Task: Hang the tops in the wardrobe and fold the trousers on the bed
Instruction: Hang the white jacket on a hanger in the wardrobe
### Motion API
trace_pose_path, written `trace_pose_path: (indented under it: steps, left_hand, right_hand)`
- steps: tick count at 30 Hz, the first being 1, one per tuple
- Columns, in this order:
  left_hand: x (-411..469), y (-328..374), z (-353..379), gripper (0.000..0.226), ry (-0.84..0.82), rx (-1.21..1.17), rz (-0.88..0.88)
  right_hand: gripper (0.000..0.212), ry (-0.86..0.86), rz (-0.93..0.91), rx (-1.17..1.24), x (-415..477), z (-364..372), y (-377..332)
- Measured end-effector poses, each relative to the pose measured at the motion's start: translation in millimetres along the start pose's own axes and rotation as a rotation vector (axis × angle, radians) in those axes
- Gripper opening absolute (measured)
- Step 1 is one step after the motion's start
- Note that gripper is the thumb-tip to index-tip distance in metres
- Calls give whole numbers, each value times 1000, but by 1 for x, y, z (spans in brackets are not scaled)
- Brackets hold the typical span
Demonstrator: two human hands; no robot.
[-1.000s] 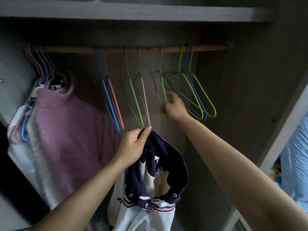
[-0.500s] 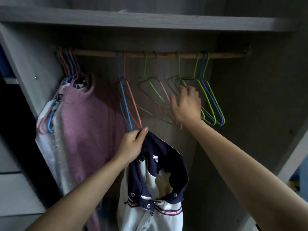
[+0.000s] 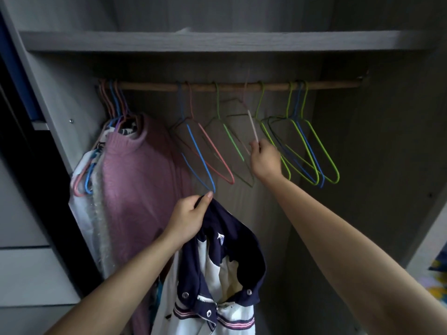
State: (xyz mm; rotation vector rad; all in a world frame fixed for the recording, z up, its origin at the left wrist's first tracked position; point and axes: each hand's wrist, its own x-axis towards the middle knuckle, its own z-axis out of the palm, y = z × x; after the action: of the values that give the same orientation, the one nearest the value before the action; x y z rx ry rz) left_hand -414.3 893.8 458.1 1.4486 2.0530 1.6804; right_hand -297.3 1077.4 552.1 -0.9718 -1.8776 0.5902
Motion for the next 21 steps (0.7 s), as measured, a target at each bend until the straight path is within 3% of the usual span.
trace_pose_path:
  steps: [7,12,21]
  left_hand:
    - [-8,-9,9,62,8,47,-5]
    - [-19,-17,24,62,-54,28,-71]
    - [-44,-33,52,54,-123,175,-129]
  right_hand:
    - [27,119,-37,257,-86,-37,57]
    - [14,-84,175,399,-146,-52,110]
    - [33,-115,161,-20,-222,-94,153]
